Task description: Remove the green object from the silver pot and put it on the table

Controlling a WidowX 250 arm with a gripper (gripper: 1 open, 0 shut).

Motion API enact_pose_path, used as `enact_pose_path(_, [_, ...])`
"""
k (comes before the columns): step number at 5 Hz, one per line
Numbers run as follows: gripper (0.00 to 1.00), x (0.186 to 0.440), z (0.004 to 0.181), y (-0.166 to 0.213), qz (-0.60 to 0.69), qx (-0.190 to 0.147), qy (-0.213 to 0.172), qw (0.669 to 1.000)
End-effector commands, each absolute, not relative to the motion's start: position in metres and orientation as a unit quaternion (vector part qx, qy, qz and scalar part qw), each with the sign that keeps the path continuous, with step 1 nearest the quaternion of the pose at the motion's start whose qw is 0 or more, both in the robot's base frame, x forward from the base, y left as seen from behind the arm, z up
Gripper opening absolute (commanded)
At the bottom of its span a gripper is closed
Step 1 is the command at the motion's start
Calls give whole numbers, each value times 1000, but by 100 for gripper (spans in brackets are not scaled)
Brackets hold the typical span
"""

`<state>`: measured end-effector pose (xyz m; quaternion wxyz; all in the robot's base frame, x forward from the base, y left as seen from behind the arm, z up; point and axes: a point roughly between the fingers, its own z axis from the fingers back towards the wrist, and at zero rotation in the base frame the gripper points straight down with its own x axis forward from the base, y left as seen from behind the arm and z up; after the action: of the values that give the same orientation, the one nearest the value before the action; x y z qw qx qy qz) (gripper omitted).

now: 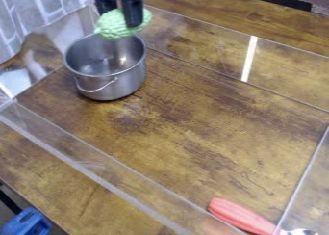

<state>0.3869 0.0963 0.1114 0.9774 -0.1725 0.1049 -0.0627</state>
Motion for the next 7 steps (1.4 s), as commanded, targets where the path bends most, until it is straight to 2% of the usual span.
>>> enact_pose_path(1, [0,396,145,68,-82,-157,65,982])
enact_pose_path(2, [100,399,131,71,-77,-162,70,981])
enact_pose_path(3, [100,398,117,79,-73,-166,76,981])
enact_pose_path(4, [0,398,107,84,-70,-169,79,980])
enact_pose_path(7, [0,401,87,70,-41,-178,81,980])
